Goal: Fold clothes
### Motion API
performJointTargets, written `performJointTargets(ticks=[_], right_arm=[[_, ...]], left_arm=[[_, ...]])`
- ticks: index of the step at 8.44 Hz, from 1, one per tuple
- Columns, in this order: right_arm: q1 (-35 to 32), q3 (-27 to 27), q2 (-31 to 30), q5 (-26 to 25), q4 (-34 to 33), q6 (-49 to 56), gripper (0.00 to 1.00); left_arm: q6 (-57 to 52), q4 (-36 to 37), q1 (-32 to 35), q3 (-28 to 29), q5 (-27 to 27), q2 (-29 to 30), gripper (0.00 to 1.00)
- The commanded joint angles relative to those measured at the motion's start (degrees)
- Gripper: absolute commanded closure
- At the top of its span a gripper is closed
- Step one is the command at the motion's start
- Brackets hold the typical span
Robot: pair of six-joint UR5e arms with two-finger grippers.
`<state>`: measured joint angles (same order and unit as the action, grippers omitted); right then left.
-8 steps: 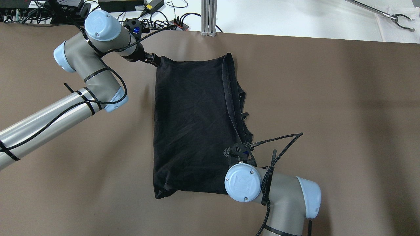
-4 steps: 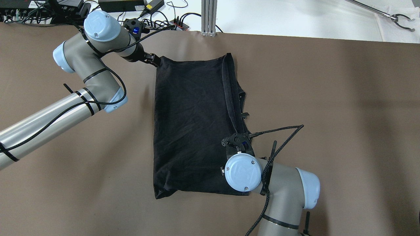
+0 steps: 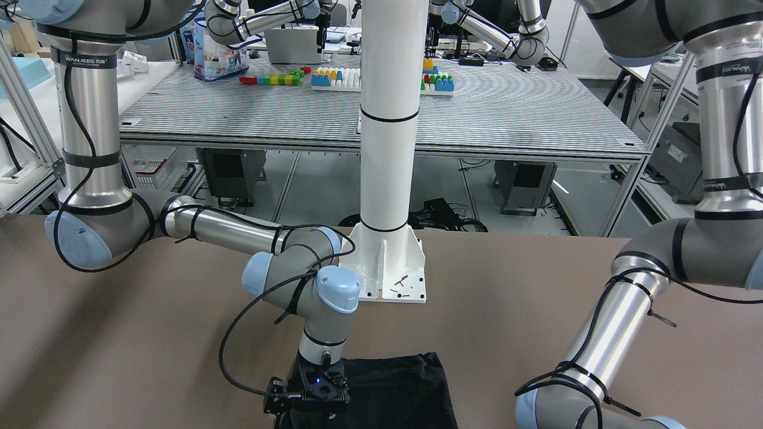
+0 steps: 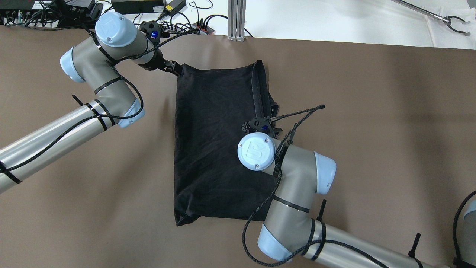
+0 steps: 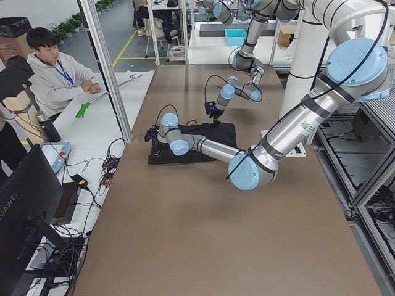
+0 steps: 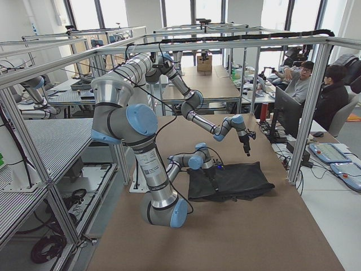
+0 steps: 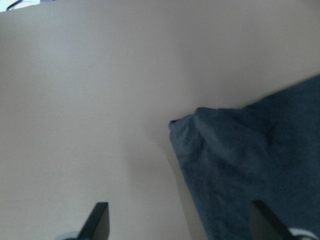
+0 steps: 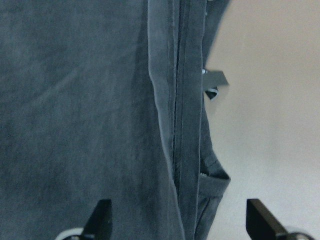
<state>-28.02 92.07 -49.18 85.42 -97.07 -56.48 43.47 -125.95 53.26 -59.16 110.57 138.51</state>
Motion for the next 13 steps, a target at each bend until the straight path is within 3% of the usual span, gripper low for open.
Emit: performJointTargets(ticks=[1, 6, 8, 12, 13], right_arm=[[-4.6, -9.7, 2.3, 1.4, 6.1, 5.8, 0.06], [-8.1, -10.6, 2.0, 2.8, 6.5, 9.3, 0.06], [-10.1, -10.6, -1.0, 3.0, 6.5, 11.5, 0.06], [-11.3, -11.1, 6.1, 6.7, 6.5, 8.9, 0.06], [-11.4, -15.4, 9.5, 6.7, 6.5, 6.8, 0.06]], left_arm=[[0.0, 0.0, 0.0, 0.0, 0.0, 0.0, 0.0], [-0.1, 0.0, 0.0, 0.0, 0.0, -0.2, 0.0], [0.1, -0.1, -0.1, -0.1, 0.0, -0.3, 0.0], [0.0, -0.1, -0.1, -0.1, 0.1, -0.2, 0.0], [0.0, 0.0, -0.1, -0.1, 0.1, -0.2, 0.0]])
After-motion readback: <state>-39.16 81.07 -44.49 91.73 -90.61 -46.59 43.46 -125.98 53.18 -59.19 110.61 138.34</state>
